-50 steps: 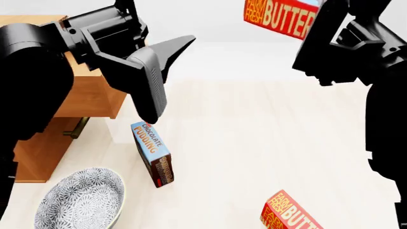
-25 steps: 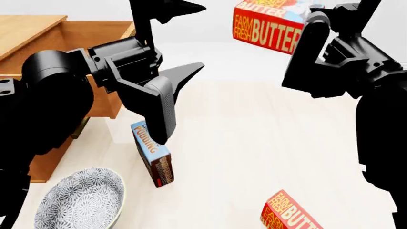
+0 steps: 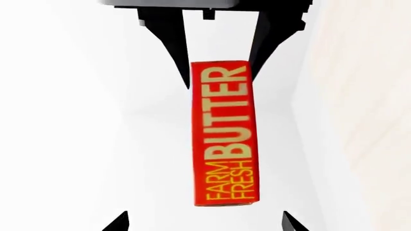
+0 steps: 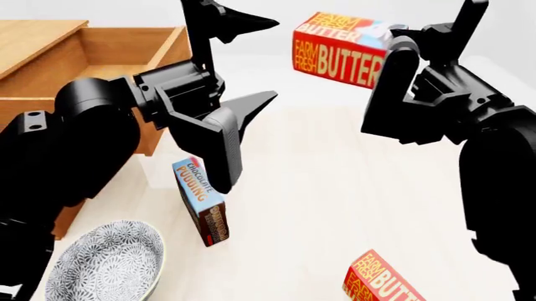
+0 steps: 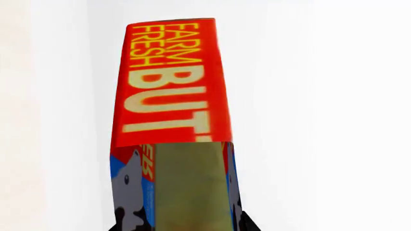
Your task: Put the butter at the front in the top drawer of the cabinet and close it.
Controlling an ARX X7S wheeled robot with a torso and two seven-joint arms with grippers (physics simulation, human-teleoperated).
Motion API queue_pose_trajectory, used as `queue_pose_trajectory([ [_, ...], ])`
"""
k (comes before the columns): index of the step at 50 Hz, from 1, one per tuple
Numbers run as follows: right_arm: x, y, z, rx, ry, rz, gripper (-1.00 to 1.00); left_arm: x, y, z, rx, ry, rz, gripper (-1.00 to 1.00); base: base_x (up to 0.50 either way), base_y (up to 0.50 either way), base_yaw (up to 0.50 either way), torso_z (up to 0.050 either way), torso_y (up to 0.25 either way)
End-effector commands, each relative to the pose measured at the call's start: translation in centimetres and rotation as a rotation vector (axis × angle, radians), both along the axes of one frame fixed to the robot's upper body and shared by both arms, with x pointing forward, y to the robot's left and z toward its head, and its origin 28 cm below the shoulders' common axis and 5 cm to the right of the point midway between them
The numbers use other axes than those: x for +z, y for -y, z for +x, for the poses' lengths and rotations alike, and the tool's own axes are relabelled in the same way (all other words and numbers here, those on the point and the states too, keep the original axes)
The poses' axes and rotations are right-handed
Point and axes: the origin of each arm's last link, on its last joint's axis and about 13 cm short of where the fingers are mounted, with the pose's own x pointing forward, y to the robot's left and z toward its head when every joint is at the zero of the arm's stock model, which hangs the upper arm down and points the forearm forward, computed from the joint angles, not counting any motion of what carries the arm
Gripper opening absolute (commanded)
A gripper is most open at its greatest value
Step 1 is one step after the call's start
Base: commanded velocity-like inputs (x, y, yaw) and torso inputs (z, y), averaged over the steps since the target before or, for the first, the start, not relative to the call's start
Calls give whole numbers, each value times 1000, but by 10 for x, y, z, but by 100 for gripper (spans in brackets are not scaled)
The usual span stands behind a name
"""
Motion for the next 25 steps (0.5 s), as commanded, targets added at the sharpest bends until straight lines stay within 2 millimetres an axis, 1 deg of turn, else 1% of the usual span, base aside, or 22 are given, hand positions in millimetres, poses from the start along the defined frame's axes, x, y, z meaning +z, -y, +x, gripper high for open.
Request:
queue_pose_trajectory([
  [1,6,-2,-6,0,61,-27,-100,-7,4,2,-18,-18,-2,100,0,0,0,0,0],
  [25,2,-8,-8,52,32,-25,-100,-20,11,8,-43,-62,-2,100,0,0,0,0,1],
])
